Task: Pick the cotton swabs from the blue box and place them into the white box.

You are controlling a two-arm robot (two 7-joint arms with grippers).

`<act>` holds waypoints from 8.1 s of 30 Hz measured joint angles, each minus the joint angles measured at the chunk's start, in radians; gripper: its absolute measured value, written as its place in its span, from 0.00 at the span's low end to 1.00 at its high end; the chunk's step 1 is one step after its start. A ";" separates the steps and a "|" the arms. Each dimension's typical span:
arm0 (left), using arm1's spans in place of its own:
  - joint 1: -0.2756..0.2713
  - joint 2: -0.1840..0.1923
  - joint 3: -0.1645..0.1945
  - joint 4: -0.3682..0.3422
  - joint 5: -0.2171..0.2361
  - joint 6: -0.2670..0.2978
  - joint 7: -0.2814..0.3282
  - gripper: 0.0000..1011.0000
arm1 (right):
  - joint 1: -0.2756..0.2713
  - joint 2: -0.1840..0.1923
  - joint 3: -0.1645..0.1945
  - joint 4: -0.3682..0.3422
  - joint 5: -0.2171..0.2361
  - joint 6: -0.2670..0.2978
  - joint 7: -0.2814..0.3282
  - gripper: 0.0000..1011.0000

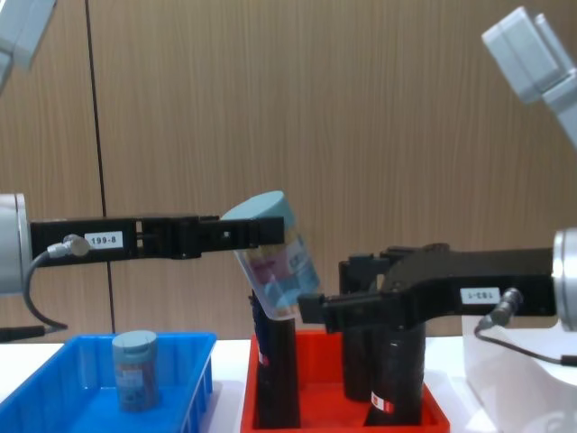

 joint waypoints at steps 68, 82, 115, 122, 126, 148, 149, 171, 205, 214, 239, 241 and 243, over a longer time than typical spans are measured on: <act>0.000 0.000 0.000 0.000 0.000 0.000 -0.001 0.65 | 0.100 -0.076 -0.097 0.078 -0.176 -0.053 -0.021 0.73; 0.000 0.000 0.000 0.000 0.000 0.000 -0.001 0.88 | 0.097 -0.069 -0.104 0.070 -0.171 -0.056 -0.017 0.64; 0.000 0.000 0.000 0.000 0.000 0.000 0.000 0.99 | 0.075 0.032 -0.009 0.044 -0.077 -0.084 -0.177 0.64; 0.000 0.000 0.000 0.000 0.000 0.000 0.000 0.99 | 0.072 0.077 0.040 0.040 -0.039 -0.094 -0.231 0.64; 0.000 0.000 0.000 0.000 0.000 0.000 0.000 0.99 | 0.072 0.096 0.063 0.050 -0.024 -0.099 -0.254 0.64; 0.000 0.000 0.000 0.000 0.000 0.000 0.000 0.99 | 0.096 0.127 0.110 0.242 0.019 -0.100 -0.317 0.64; 0.000 0.000 0.000 0.000 0.000 0.000 0.000 0.99 | 0.098 0.126 0.110 0.249 0.019 -0.100 -0.318 0.64; 0.000 0.000 0.000 0.000 0.000 0.000 0.000 0.99 | 0.125 0.116 0.112 0.396 0.030 -0.122 -0.333 0.94; 0.044 -0.027 0.048 -0.057 0.112 -0.062 0.251 0.99 | -0.049 0.088 0.114 0.161 0.074 -0.158 -0.462 0.99; 0.065 -0.040 0.071 -0.085 0.166 -0.093 0.372 0.99 | -0.135 0.076 0.115 0.041 0.093 -0.173 -0.525 0.99; 0.122 -0.076 0.134 -0.161 0.313 -0.175 0.700 0.99 | -0.311 0.050 0.117 -0.206 0.133 -0.204 -0.653 0.99; 0.125 -0.078 0.137 -0.165 0.322 -0.180 0.720 0.99 | -0.312 0.050 0.117 -0.207 0.134 -0.204 -0.654 0.99; 0.130 -0.082 0.143 -0.172 0.336 -0.187 0.751 0.99 | -0.312 0.050 0.116 -0.207 0.134 -0.204 -0.654 0.99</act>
